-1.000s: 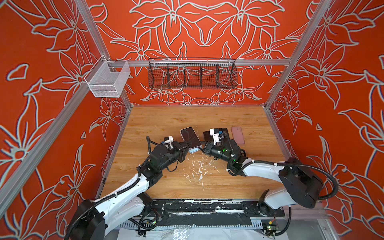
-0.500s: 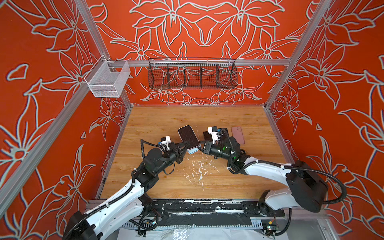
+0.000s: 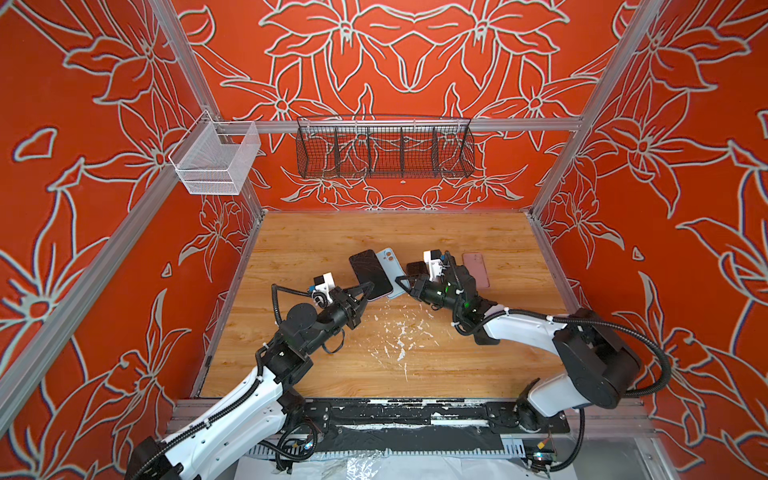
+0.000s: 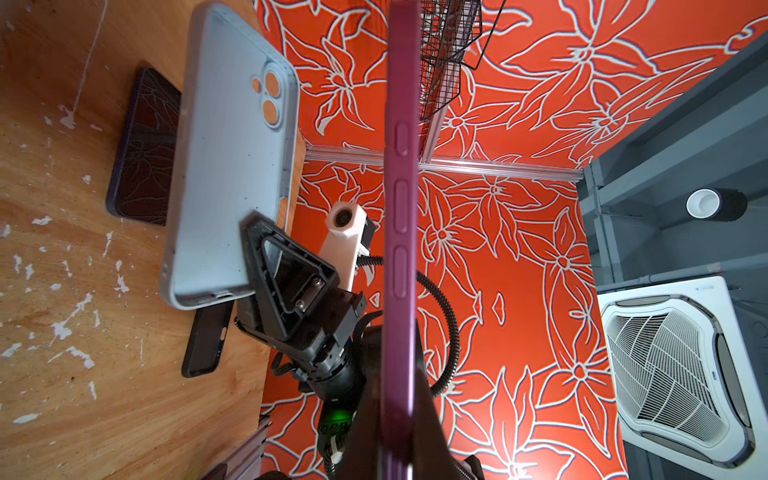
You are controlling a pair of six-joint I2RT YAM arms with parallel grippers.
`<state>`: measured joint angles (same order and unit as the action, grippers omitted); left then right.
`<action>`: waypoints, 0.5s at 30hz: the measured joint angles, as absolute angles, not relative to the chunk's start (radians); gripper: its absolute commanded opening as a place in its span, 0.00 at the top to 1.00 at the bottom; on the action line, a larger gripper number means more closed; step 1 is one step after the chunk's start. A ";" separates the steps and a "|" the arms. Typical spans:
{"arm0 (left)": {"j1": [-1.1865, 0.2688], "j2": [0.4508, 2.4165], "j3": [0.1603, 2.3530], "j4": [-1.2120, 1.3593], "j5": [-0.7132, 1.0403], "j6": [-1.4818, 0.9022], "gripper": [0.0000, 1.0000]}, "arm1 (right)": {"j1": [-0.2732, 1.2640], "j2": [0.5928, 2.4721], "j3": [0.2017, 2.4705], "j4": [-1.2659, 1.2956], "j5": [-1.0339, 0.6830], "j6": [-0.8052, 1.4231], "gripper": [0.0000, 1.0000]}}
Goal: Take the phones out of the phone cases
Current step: 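Pull the purple phone out with the left gripper while the right gripper holds the case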
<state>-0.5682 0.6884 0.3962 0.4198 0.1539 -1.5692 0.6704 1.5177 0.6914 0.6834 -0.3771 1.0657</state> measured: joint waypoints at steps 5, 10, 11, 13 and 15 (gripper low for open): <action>-0.568 0.665 0.393 0.420 0.154 -1.536 1.00 | 0.667 1.522 0.691 0.667 -0.376 1.059 0.97; -0.561 0.611 0.381 0.355 0.152 -1.464 1.00 | 0.665 1.522 0.691 0.620 -0.364 1.040 0.97; -0.557 0.595 0.381 0.322 0.152 -1.441 1.00 | 0.661 1.522 0.691 0.607 -0.362 1.033 0.97; -0.550 0.565 0.381 0.258 0.150 -1.404 1.00 | 0.657 1.519 0.691 0.585 -0.357 1.024 0.97; -0.538 0.537 0.381 0.202 0.150 -1.378 1.00 | 0.649 1.514 0.691 0.563 -0.355 1.017 0.97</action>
